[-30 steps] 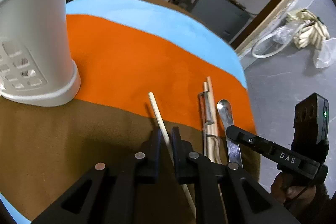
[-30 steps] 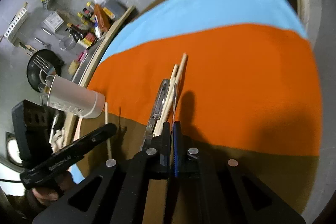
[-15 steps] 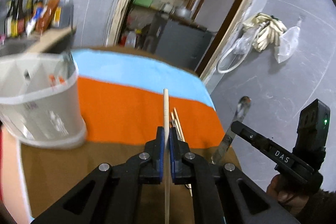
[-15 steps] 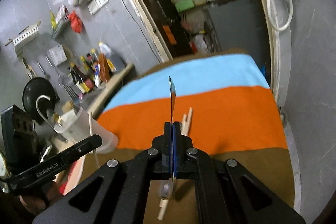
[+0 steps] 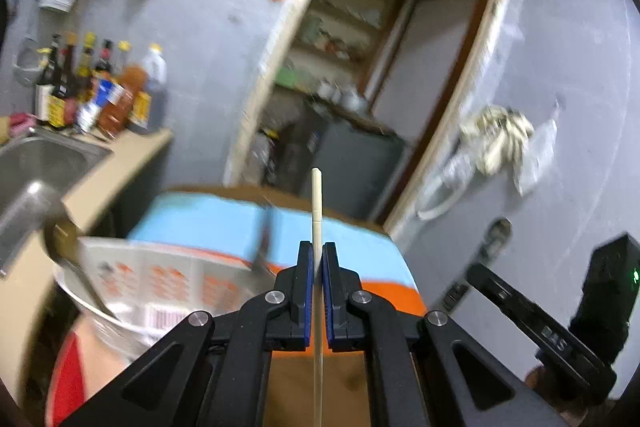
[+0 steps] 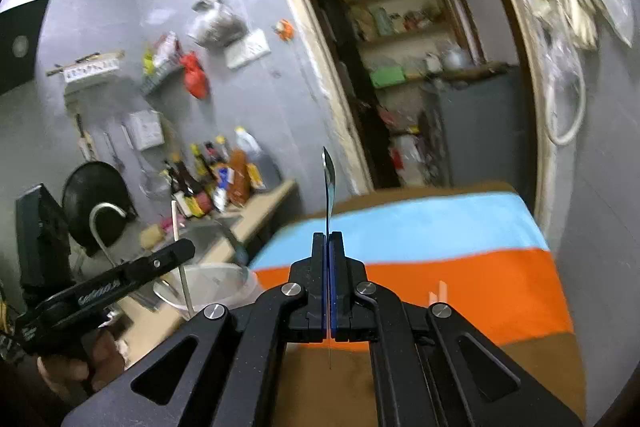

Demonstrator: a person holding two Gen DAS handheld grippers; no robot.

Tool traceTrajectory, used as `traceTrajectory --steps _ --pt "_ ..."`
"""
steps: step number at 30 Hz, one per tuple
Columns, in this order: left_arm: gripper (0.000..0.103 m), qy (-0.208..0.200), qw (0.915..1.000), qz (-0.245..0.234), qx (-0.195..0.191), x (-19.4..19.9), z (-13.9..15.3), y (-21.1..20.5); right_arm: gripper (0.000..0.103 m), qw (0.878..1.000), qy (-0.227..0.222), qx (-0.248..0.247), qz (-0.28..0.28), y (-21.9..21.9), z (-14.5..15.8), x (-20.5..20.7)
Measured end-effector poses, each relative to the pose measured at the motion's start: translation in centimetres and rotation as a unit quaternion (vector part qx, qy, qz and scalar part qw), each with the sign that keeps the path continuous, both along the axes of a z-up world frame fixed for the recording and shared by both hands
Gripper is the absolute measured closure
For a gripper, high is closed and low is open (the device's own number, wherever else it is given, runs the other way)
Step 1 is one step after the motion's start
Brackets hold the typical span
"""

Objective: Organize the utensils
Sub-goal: 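Carry the knife and chopsticks in the right tool while the left tool carries a chopstick toward the white holder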

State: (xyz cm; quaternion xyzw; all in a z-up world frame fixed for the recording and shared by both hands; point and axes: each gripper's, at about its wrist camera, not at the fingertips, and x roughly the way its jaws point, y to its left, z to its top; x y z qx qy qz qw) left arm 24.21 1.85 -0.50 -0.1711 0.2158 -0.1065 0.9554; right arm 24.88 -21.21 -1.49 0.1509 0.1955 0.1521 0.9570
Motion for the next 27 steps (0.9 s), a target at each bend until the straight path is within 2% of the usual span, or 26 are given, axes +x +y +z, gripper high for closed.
traceTrajectory --steps 6,11,21,27 --pt "0.098 -0.049 0.9948 0.089 -0.011 0.6 2.3 7.7 0.102 0.999 -0.042 0.008 0.031 4.9 2.8 0.9" --pt "0.098 -0.075 0.9858 0.149 -0.016 1.5 1.8 12.0 0.102 0.997 -0.061 0.003 0.037 8.1 3.9 1.5" --pt "0.098 -0.096 0.9799 0.174 0.008 3.1 0.7 13.6 0.102 0.997 -0.058 0.005 0.054 11.8 3.0 3.9" --pt "0.098 -0.094 0.9807 0.171 0.006 3.2 -1.0 13.5 0.102 0.997 -0.035 -0.003 0.065 13.4 0.6 5.6"
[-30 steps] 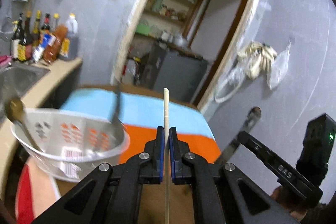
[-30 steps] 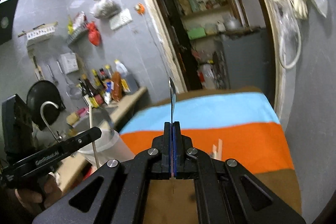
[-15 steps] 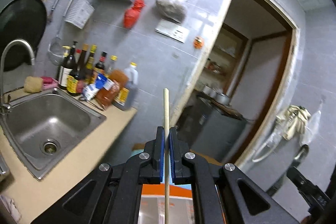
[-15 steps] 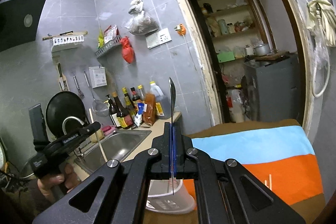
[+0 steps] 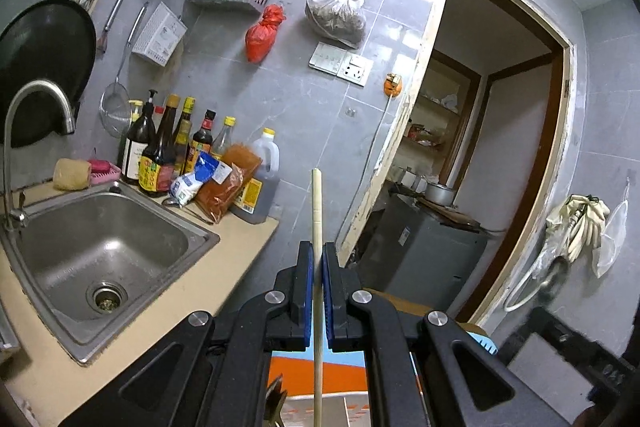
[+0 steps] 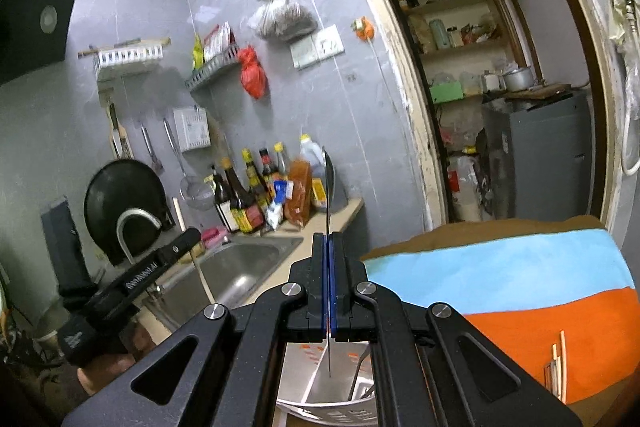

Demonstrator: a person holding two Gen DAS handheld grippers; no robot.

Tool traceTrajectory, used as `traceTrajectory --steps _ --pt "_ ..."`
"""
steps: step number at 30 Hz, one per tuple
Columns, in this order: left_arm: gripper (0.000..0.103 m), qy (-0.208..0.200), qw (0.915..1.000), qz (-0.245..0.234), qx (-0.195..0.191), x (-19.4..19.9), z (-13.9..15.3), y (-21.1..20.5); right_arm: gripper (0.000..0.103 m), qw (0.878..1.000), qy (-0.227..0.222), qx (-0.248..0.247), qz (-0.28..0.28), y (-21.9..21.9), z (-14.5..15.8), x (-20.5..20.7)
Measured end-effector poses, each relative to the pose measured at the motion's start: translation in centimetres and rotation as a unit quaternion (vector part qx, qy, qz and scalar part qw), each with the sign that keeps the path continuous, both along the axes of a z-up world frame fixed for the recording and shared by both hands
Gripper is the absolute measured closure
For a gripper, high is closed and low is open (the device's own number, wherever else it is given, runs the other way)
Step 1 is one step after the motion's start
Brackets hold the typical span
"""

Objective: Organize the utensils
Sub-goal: 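Carry the knife and chopsticks in the right tool while the left tool carries a chopstick toward the white holder, then open both tools over the white holder to drop the utensils inside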

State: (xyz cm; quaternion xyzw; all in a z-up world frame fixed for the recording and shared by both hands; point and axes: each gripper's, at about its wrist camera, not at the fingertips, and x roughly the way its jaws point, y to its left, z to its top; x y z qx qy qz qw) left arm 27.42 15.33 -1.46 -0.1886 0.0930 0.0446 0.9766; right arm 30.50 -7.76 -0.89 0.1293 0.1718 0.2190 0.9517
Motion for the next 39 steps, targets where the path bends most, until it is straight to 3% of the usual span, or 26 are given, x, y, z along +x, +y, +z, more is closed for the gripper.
traceTrajectory --steps 6,14,23,31,34,39 --pt "0.098 0.007 0.9999 -0.008 -0.008 0.2 -1.5 0.0 0.102 0.999 0.021 -0.032 0.009 1.7 -2.2 0.5" --pt "0.098 0.022 0.9992 -0.021 0.024 0.4 -2.2 -1.0 0.102 0.997 0.052 -0.047 0.011 1.8 -3.6 1.1" --pt "0.098 0.061 0.9962 -0.055 0.027 -0.3 -3.1 -1.3 0.101 0.996 0.08 -0.044 0.017 1.7 -4.3 1.1" --pt "0.094 0.081 0.994 -0.068 0.029 -0.8 -2.7 -1.4 0.099 0.996 0.072 -0.043 0.021 1.7 -3.7 0.4" --pt "0.084 0.08 0.9935 -0.074 0.031 -1.0 -2.4 -1.6 0.099 0.997 0.064 -0.044 0.021 1.5 -3.2 0.0" --pt "0.058 0.068 0.9941 -0.079 0.029 -1.5 -1.6 -2.3 0.099 0.997 0.055 -0.045 0.014 1.0 -2.3 -0.6"
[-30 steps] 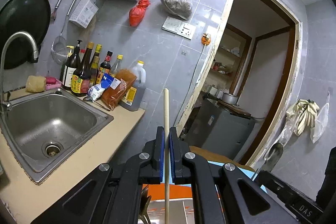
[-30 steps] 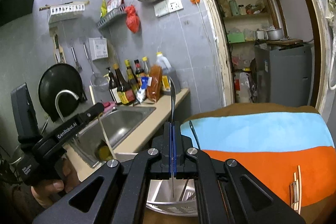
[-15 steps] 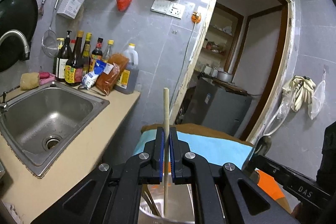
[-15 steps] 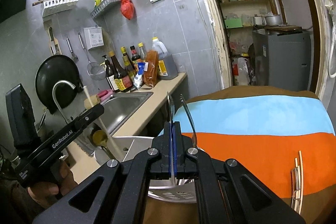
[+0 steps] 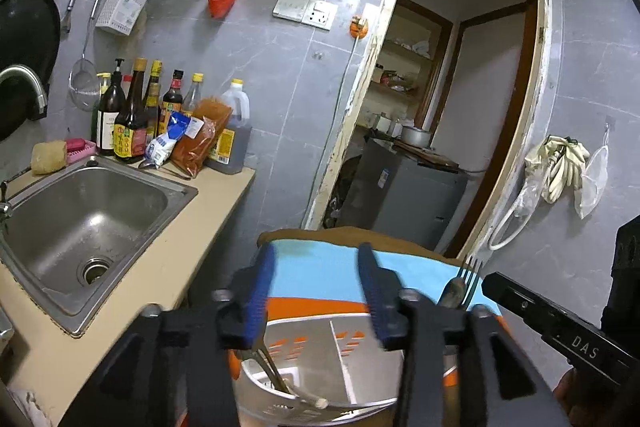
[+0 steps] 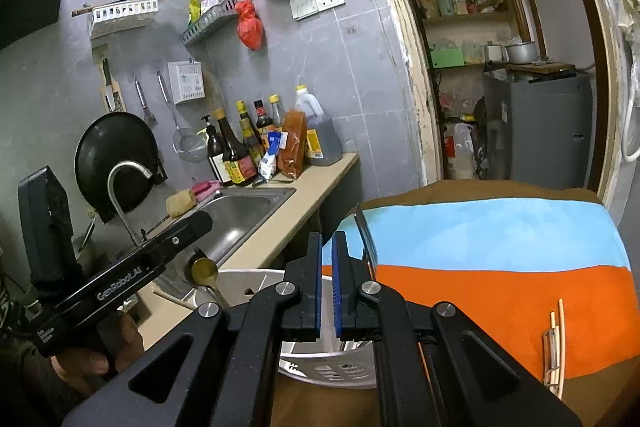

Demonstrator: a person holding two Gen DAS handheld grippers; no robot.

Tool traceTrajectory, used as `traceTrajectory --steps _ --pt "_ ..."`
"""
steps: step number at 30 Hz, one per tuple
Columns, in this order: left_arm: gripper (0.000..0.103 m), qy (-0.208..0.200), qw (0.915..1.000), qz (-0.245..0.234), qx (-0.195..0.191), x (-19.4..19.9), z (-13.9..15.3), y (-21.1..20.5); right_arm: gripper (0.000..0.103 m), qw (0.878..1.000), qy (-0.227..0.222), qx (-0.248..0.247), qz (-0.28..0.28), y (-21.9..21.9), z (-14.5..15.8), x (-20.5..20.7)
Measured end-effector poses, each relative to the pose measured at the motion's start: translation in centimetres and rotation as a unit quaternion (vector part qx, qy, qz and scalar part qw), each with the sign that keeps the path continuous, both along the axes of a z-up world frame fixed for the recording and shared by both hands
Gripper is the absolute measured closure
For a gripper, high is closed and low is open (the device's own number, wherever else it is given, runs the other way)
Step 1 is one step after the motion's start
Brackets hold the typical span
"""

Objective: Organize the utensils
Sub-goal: 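Open both tools over the white holder to drop the utensils inside, then move both tools back to the peeler and chopsticks on the cloth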

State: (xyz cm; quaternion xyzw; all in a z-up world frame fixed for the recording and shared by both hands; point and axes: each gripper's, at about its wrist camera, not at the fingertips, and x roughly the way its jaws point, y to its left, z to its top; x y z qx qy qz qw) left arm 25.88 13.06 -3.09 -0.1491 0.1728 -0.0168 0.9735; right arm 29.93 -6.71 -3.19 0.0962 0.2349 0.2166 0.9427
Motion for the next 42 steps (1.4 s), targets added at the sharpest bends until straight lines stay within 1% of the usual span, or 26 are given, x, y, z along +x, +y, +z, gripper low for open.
traceTrajectory --steps 4,6,10,15,16,17,18,20,25,26,27,30,34,36,39,42 --pt "0.054 -0.002 1.0 0.0 -0.001 -0.2 0.6 -0.3 0.099 1.0 -0.01 -0.003 -0.009 -0.7 0.7 -0.6" --pt "0.047 -0.004 1.0 -0.001 0.005 -0.4 1.0 -0.6 0.099 1.0 -0.017 -0.006 -0.017 -1.2 1.2 -1.1" --pt "0.04 -0.008 0.9998 -0.001 0.021 -0.7 1.9 -1.6 0.099 0.999 -0.026 -0.011 -0.032 -2.5 2.1 -1.7" --pt "0.026 -0.009 0.9988 -0.008 0.047 -1.2 2.7 -3.3 0.098 0.998 -0.033 -0.016 -0.05 -4.2 2.9 -2.3" --pt "0.025 -0.01 0.9986 -0.01 0.051 -1.4 2.9 -3.7 0.096 0.998 -0.034 -0.018 -0.055 -4.6 3.1 -2.5" --pt "0.023 -0.01 0.9985 -0.011 0.053 -1.4 2.9 -3.9 0.089 0.998 -0.034 -0.019 -0.058 -4.9 3.2 -2.6" --pt "0.021 -0.009 0.9983 -0.013 0.056 -1.5 3.1 -4.4 0.077 0.997 -0.035 -0.018 -0.062 -5.5 3.3 -2.9" --pt "0.019 -0.008 0.9981 -0.017 0.059 -1.6 3.2 -5.2 0.068 0.997 -0.041 -0.012 -0.071 -6.7 3.5 -3.6" --pt "0.014 -0.005 0.9975 -0.028 0.065 -2.1 3.3 -7.6 0.067 0.994 -0.043 -0.021 -0.095 -9.5 3.7 -5.0" --pt "0.012 -0.005 0.9973 -0.03 0.067 -2.2 3.3 -8.1 0.06 0.994 -0.044 -0.023 -0.099 -10.0 3.8 -5.2" --pt "0.01 -0.005 0.9972 -0.032 0.068 -2.2 3.2 -8.6 0.051 0.993 -0.046 -0.027 -0.106 -10.8 3.9 -5.6" --pt "0.005 -0.006 0.9966 -0.041 0.071 -2.5 3.2 -10.4 0.037 0.99 -0.054 -0.034 -0.127 -13.2 4.2 -6.7" --pt "0.002 -0.009 0.9958 -0.042 0.08 -2.8 3.0 -12.9 0.026 0.986 -0.061 -0.046 -0.148 -16.0 4.5 -7.8" --pt "0.001 -0.01 0.9955 -0.045 0.083 -3.0 2.9 -14.3 0.015 0.984 -0.067 -0.051 -0.159 -17.4 4.8 -8.3" --pt "0.001 -0.012 0.9946 -0.051 0.09 -3.2 2.8 -16.2 0.006 0.981 -0.077 -0.055 -0.169 -19.2 5.3 -8.8" --pt "0.001 -0.012 0.9939 -0.055 0.095 -3.3 2.7 -18.2 0.004 0.979 -0.081 -0.064 -0.175 -21.1 5.6 -9.2"
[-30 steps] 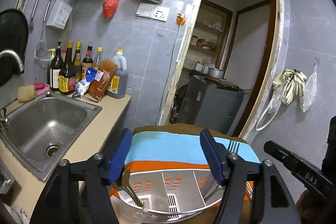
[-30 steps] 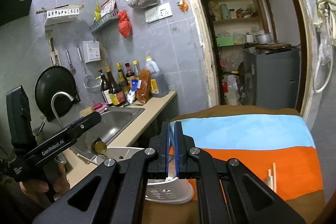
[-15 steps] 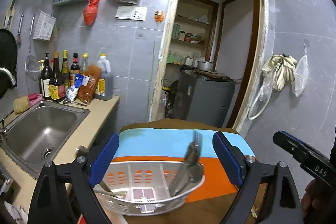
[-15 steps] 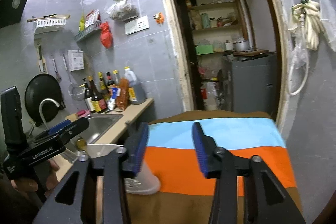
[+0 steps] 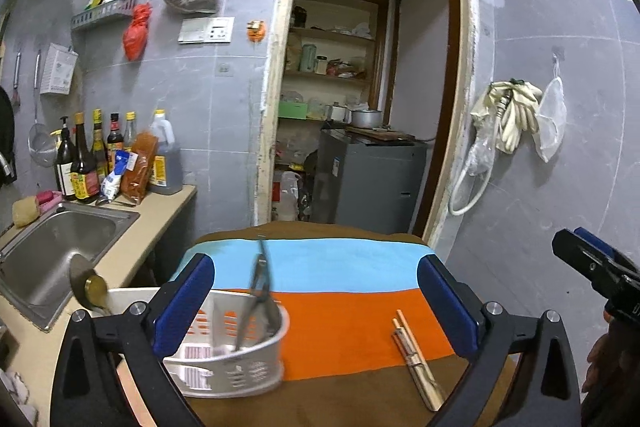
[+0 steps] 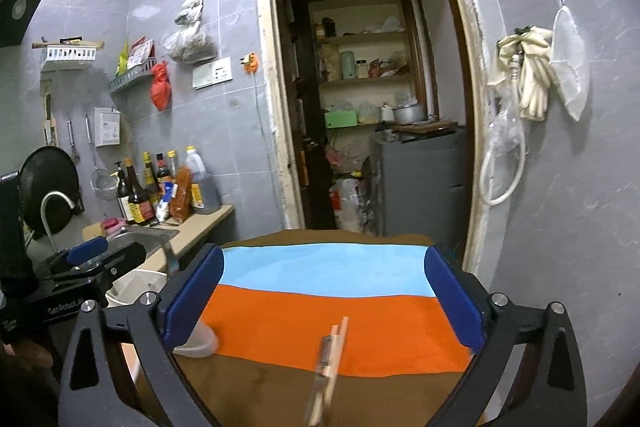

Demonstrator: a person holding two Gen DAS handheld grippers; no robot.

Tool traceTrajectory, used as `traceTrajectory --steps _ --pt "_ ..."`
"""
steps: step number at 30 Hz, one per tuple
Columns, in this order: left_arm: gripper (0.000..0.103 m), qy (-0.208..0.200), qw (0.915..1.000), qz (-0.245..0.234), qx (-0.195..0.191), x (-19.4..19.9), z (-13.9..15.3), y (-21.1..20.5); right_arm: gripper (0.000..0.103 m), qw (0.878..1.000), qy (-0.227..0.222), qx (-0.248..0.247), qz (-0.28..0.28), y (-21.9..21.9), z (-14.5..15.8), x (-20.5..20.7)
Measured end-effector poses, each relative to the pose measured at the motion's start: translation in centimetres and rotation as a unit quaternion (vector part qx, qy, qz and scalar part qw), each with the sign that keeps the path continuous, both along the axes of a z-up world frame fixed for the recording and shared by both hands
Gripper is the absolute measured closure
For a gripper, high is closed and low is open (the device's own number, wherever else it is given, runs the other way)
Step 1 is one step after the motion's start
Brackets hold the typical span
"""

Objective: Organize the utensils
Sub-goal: 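Move both tools back to the peeler and chopsticks on the cloth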

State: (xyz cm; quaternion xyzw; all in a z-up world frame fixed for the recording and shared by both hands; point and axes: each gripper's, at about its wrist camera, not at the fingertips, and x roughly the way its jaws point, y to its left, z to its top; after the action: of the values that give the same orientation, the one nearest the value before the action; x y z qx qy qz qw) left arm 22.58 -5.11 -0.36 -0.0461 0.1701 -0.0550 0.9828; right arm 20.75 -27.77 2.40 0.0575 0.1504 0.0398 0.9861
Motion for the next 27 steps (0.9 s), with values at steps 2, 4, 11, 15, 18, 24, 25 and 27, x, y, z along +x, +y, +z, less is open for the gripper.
traceTrajectory --steps 2,4,11,15,18,24,25,27 --pt "0.001 0.002 1.0 -0.001 0.001 -0.1 -0.1 -1.2 0.004 1.0 0.0 -0.005 -0.002 -1.2 0.1 -0.2" --pt "0.001 0.004 1.0 -0.002 0.002 -0.2 -0.3 -2.4 0.004 1.0 0.002 -0.006 -0.004 -2.5 0.0 -0.2" --pt "0.001 0.023 0.9997 0.0 0.006 0.0 -1.6 -5.9 0.004 1.0 0.019 0.0 -0.006 -6.4 -1.3 0.5" --pt "0.001 0.045 0.999 0.006 0.002 0.3 -3.2 -7.5 0.004 0.999 0.034 0.003 0.0 -8.1 -2.5 1.2" --pt "0.001 0.069 0.9976 0.01 -0.003 0.9 -4.6 -8.3 0.004 0.999 0.048 0.007 0.006 -9.3 -3.8 1.9" --pt "0.001 0.115 0.9933 0.013 -0.009 2.4 -7.1 -9.4 0.004 0.996 0.08 0.03 0.021 -11.3 -6.9 3.6" --pt "0.001 0.123 0.9923 0.011 -0.009 2.7 -7.6 -9.6 0.004 0.995 0.086 0.037 0.026 -11.7 -7.5 3.9" --pt "0.001 0.135 0.9907 0.007 -0.007 3.3 -8.3 -9.9 0.004 0.994 0.094 0.046 0.032 -12.2 -8.6 4.6"
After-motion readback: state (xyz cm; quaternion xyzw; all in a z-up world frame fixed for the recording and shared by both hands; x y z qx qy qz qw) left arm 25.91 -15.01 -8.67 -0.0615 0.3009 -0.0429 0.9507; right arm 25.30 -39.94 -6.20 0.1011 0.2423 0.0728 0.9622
